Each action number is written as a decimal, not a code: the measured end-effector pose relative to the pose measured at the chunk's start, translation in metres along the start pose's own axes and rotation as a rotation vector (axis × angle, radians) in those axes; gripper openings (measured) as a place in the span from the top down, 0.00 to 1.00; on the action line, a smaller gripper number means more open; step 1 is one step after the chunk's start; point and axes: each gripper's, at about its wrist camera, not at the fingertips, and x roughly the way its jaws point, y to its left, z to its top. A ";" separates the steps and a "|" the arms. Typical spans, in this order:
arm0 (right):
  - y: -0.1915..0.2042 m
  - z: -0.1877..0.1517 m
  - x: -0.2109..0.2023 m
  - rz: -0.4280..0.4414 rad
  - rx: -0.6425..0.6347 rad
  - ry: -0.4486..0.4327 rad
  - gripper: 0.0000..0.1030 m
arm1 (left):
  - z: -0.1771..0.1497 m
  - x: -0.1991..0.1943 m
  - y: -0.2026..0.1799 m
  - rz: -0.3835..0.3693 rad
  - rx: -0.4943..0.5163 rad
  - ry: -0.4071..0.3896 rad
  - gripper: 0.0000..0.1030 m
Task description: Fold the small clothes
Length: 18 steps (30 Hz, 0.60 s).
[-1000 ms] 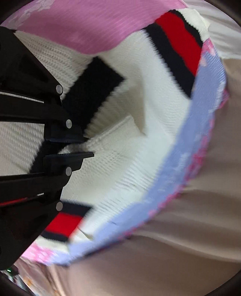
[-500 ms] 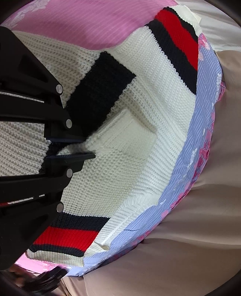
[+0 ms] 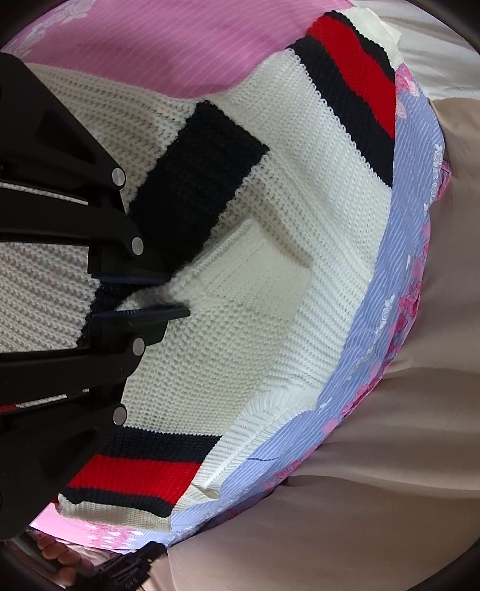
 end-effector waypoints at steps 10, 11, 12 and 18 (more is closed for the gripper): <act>0.068 -0.001 0.106 0.100 -0.057 0.221 1.00 | 0.000 -0.001 -0.001 -0.009 0.030 -0.002 0.88; 0.069 0.001 0.094 0.076 -0.051 0.195 0.98 | 0.001 -0.004 0.004 -0.032 0.005 -0.001 0.88; 0.071 0.000 0.083 0.076 -0.057 0.172 0.93 | 0.003 -0.011 0.011 -0.070 -0.036 -0.007 0.87; 0.072 -0.063 -0.020 0.077 -0.092 0.101 0.67 | 0.058 -0.075 0.141 -0.066 -0.413 -0.246 0.32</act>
